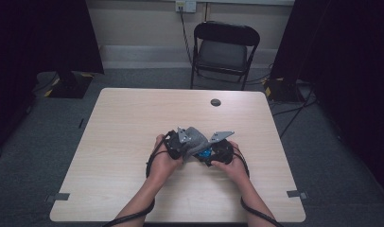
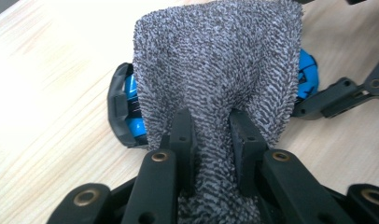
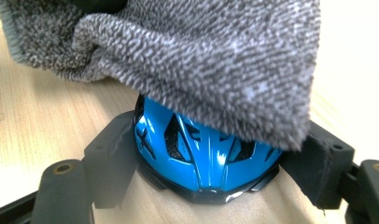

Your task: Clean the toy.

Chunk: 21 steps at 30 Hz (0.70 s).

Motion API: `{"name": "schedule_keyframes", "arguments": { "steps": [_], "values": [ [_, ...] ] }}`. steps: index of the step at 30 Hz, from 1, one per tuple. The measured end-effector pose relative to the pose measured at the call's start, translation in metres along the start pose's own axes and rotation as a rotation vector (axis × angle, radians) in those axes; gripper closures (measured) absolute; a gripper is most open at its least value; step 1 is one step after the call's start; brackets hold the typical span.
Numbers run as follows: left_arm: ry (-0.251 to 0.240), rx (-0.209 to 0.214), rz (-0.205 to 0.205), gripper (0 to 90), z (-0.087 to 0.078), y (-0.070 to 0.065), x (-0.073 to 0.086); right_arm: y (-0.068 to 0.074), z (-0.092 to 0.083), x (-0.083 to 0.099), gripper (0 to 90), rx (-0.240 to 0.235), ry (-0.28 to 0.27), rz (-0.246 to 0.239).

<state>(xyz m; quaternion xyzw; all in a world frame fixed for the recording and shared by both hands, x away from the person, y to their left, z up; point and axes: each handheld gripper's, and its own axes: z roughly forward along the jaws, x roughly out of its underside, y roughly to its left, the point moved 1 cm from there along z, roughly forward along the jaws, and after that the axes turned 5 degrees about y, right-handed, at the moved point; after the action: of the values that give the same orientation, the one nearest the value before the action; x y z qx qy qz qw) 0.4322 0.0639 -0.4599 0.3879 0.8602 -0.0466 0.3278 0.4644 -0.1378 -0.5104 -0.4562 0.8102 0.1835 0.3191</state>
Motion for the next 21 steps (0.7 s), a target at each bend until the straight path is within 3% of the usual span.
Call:
{"name": "schedule_keyframes", "arguments": {
  "steps": [21],
  "values": [
    [-0.003, -0.041, -0.06, 74.0, -0.003, 0.023, 0.006, 0.0, 0.0, 0.0, 24.1, -0.001, 0.0, 0.001]
  ]
}}
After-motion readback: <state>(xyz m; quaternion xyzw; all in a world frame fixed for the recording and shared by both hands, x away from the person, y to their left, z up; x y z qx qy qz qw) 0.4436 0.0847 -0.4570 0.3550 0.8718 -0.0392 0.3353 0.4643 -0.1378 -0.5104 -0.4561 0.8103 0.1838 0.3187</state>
